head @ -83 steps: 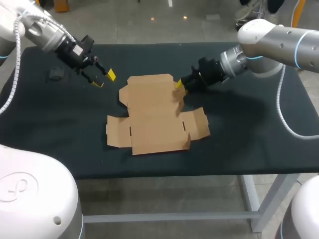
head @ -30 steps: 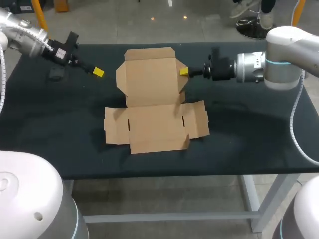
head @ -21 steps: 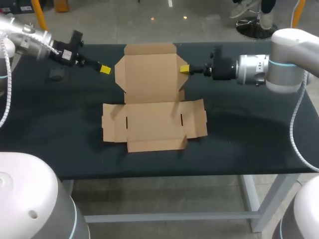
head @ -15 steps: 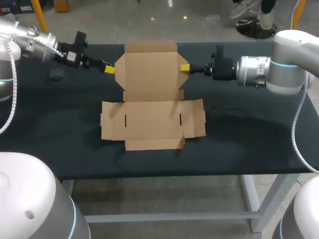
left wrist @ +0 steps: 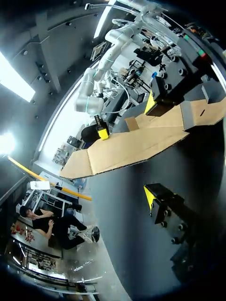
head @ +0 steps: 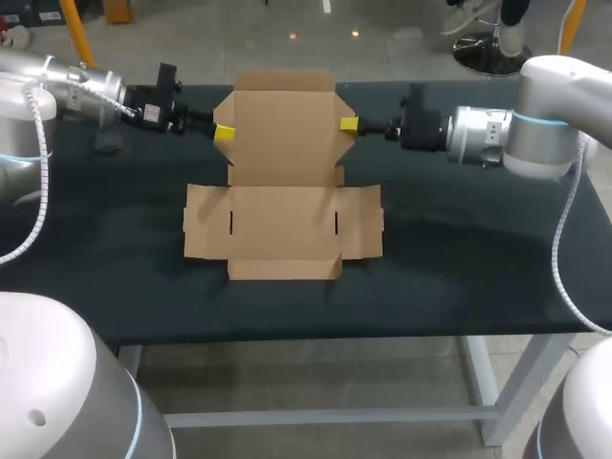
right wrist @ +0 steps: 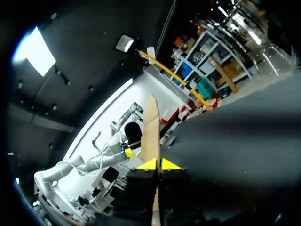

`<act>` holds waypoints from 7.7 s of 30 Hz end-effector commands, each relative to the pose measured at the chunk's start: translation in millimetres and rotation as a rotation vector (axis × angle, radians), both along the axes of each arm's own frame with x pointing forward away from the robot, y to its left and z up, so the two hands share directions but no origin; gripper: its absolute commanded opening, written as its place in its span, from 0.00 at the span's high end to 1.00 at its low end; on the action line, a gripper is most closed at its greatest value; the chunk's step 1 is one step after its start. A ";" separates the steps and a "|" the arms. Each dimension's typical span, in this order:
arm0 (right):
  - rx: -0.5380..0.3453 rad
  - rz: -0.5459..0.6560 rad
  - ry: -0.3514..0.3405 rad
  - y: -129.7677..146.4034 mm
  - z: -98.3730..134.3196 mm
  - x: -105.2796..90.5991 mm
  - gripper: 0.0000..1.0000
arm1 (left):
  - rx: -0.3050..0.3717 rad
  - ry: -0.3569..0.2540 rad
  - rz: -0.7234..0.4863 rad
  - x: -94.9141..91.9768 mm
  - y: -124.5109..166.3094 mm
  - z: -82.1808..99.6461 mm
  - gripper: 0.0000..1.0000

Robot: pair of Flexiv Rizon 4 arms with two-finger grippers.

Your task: Assemble the packaging by folding the flat box into shape, placing the metal phone stand inside, and closing the box properly

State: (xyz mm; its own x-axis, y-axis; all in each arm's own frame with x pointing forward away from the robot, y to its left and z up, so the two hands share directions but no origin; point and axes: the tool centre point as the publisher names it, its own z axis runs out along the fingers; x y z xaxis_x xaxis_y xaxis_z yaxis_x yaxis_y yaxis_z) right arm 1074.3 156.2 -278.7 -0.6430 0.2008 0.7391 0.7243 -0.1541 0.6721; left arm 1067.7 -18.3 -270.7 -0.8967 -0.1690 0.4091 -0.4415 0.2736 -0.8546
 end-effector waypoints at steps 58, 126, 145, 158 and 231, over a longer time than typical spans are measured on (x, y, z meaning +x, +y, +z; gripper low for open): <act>0.017 0.001 -0.063 9.7 18.6 10.1 0.00 | -0.119 -0.080 -0.160 17.4 -38.2 8.0 1.00; -0.422 -0.053 -0.393 -45.0 44.8 -148.6 1.00 | -0.141 -0.252 -0.113 6.9 -71.0 68.7 1.00; -0.470 -0.102 -0.493 -52.1 33.8 -186.4 1.00 | -0.153 -0.250 0.006 -40.2 -86.2 103.7 1.00; -0.469 -0.094 -0.529 -57.7 28.7 -195.9 1.00 | -0.159 -0.211 0.057 -67.6 -93.5 124.1 1.00; -0.547 -0.231 -0.545 50.8 -74.9 -167.8 1.00 | -0.179 -0.214 -0.036 -48.7 -89.1 74.6 1.00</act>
